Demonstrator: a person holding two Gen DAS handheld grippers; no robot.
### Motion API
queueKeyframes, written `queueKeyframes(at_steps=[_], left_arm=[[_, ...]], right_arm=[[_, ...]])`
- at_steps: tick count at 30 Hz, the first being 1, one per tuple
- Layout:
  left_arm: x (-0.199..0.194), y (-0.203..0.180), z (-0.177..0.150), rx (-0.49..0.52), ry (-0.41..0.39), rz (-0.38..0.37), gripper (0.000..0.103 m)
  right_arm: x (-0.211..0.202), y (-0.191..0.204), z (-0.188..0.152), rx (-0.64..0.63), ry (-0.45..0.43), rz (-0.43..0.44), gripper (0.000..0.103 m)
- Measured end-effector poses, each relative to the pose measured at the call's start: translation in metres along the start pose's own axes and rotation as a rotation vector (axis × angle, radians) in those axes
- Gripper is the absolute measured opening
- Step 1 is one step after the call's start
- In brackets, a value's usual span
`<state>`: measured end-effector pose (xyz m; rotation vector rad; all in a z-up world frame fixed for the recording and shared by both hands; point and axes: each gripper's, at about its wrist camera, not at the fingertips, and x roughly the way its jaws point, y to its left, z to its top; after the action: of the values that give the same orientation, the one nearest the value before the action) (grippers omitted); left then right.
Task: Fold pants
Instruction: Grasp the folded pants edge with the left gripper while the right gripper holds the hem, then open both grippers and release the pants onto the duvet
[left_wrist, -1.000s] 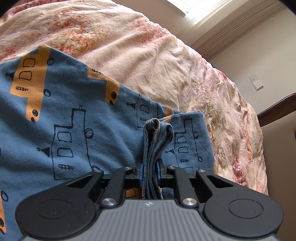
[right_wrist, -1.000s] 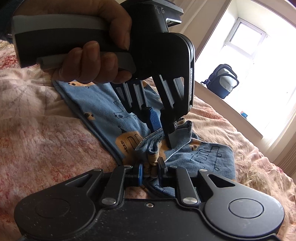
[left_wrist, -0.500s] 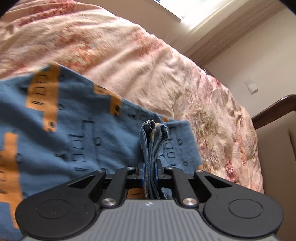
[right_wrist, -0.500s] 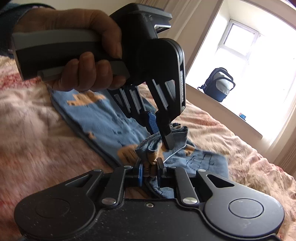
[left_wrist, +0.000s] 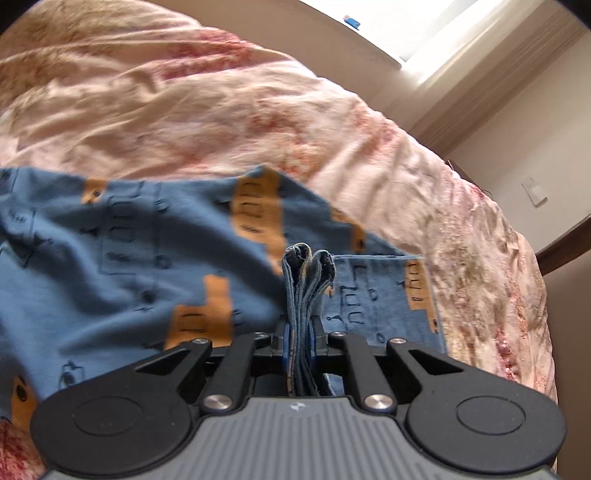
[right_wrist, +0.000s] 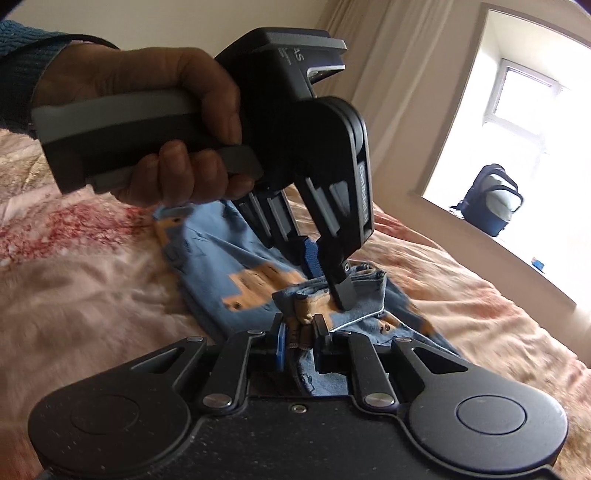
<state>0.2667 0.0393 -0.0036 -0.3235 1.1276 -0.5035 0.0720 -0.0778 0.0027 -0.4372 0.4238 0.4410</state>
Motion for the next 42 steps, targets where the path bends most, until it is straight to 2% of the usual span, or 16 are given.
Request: queueKeyframes(at_steps=[5, 9, 12, 13, 14, 16, 18, 20, 23, 25, 31, 34, 36, 38, 40, 42], left_arm=[[0.012, 0.02, -0.009, -0.009, -0.006, -0.015, 0.012], [0.015, 0.031, -0.013, -0.051, -0.025, -0.054, 0.013], [0.011, 0.035, -0.011, -0.087, -0.022, -0.078, 0.02], [0.006, 0.035, -0.011, -0.096, -0.03, -0.074, 0.029], [-0.001, 0.034, -0.011, -0.1, -0.045, -0.06, 0.037], [-0.017, 0.031, -0.011, -0.105, -0.086, -0.012, 0.043], [-0.035, 0.027, -0.013, -0.108, -0.133, 0.009, 0.057], [-0.052, 0.024, -0.015, -0.124, -0.176, 0.021, 0.082], [-0.075, 0.016, -0.02, -0.12, -0.248, 0.07, 0.098], [-0.086, 0.013, -0.025, -0.097, -0.292, 0.106, 0.103], [-0.084, -0.002, -0.042, -0.011, -0.408, 0.322, 0.103], [-0.064, -0.015, -0.05, 0.042, -0.477, 0.386, 0.103], [-0.045, -0.024, -0.052, 0.068, -0.497, 0.392, 0.103], [-0.025, -0.028, -0.051, 0.067, -0.481, 0.331, 0.103], [-0.006, -0.026, -0.051, 0.035, -0.456, 0.26, 0.103], [0.015, -0.023, -0.054, 0.031, -0.437, 0.298, 0.103]], right_arm=[[0.017, 0.013, -0.007, -0.03, 0.048, 0.022, 0.015], [0.022, 0.012, -0.01, -0.003, 0.048, 0.027, 0.015], [0.02, 0.009, -0.012, 0.005, 0.037, 0.034, 0.018], [0.018, 0.008, -0.013, 0.012, 0.025, 0.041, 0.025], [0.015, 0.007, -0.014, 0.017, 0.019, 0.039, 0.037], [0.004, 0.001, -0.015, 0.044, 0.004, 0.023, 0.055], [-0.012, -0.001, -0.014, 0.071, -0.016, -0.011, 0.058], [-0.027, -0.002, -0.014, 0.075, -0.025, -0.059, 0.078], [-0.043, -0.005, -0.015, 0.115, -0.019, -0.111, 0.096], [-0.049, -0.007, -0.017, 0.132, -0.012, -0.152, 0.099], [-0.052, -0.025, -0.028, 0.162, 0.01, -0.399, 0.102], [-0.048, -0.044, -0.036, 0.161, 0.011, -0.48, 0.102], [-0.043, -0.059, -0.04, 0.13, -0.008, -0.501, 0.102], [-0.033, -0.072, -0.043, 0.088, -0.027, -0.498, 0.102], [-0.017, -0.084, -0.048, 0.059, -0.036, -0.448, 0.102], [0.0, -0.087, -0.055, 0.041, -0.003, -0.412, 0.102]])
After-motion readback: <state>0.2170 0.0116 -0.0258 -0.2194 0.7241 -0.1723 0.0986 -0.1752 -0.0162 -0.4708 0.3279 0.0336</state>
